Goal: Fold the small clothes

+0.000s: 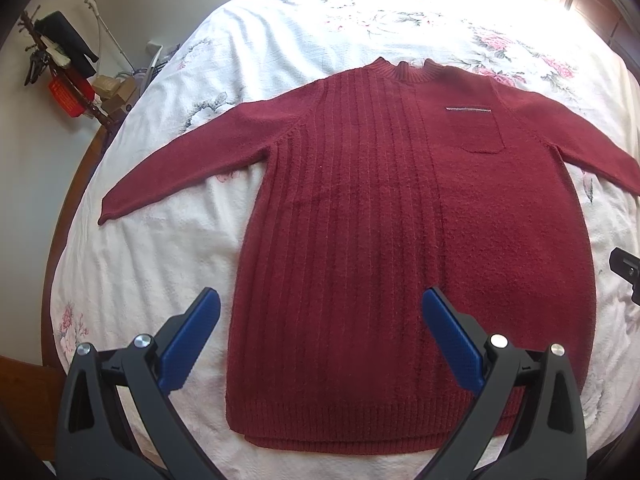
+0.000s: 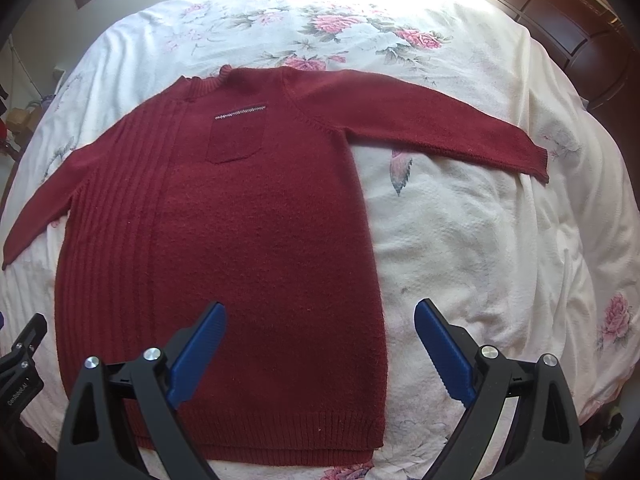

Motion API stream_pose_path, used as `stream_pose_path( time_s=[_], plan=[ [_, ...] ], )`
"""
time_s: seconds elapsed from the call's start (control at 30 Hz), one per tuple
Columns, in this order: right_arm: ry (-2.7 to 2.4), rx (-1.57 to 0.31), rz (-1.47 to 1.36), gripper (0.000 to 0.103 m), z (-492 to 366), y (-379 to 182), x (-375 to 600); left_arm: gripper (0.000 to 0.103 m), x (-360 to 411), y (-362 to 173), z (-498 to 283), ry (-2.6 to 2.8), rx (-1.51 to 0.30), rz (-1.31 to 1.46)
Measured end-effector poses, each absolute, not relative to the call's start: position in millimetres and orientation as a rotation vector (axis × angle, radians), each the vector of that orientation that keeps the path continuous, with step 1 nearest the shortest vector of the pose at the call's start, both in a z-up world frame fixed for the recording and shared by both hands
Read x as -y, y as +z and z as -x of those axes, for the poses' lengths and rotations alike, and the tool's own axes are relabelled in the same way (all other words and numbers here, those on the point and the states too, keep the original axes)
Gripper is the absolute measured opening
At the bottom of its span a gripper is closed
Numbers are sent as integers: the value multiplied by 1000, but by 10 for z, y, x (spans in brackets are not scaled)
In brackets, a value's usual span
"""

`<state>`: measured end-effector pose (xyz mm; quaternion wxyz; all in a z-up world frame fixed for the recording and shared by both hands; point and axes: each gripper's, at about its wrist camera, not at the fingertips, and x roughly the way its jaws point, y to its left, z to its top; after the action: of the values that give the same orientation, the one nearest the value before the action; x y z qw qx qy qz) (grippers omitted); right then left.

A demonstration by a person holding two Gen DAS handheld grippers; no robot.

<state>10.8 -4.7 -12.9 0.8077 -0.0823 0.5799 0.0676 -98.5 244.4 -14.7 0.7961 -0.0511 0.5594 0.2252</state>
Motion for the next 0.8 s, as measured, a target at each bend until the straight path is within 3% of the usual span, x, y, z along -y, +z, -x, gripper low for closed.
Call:
stream_pose_path(
  time_s=[0.8],
  plan=[
    [144,-1239,180,96,-96,-189,15,100,-2459,-133,986,498,-1193,102]
  ],
)
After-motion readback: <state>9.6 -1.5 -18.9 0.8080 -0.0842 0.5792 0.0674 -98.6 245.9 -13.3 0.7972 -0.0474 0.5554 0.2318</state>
